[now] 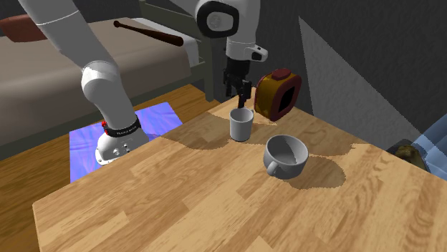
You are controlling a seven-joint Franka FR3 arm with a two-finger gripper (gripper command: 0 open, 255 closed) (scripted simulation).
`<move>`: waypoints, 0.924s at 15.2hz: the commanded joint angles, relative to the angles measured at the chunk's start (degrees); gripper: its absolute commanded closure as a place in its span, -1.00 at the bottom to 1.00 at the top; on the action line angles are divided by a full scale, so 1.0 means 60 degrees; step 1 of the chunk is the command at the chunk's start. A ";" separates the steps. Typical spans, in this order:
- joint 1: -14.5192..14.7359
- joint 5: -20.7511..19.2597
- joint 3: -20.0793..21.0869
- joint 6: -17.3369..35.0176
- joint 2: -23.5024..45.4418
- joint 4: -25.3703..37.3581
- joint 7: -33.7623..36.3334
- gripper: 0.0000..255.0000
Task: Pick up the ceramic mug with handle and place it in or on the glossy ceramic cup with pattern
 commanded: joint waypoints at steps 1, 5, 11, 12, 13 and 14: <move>-0.0082 0.0055 -0.0207 0.0415 0.0464 0.0084 -0.0297 -1.00; -0.0110 0.0093 -0.0276 0.0966 0.0723 -0.0216 -0.0345 -1.00; -0.0131 0.0146 -0.0336 0.1465 0.0988 -0.0457 -0.0402 -1.00; -0.0131 0.0146 -0.0336 0.1465 0.0989 -0.0457 -0.0402 -1.00; -0.0131 0.0146 -0.0336 0.1465 0.0989 -0.0457 -0.0402 -1.00; -0.0131 0.0146 -0.0336 0.1465 0.0989 -0.0457 -0.0402 -1.00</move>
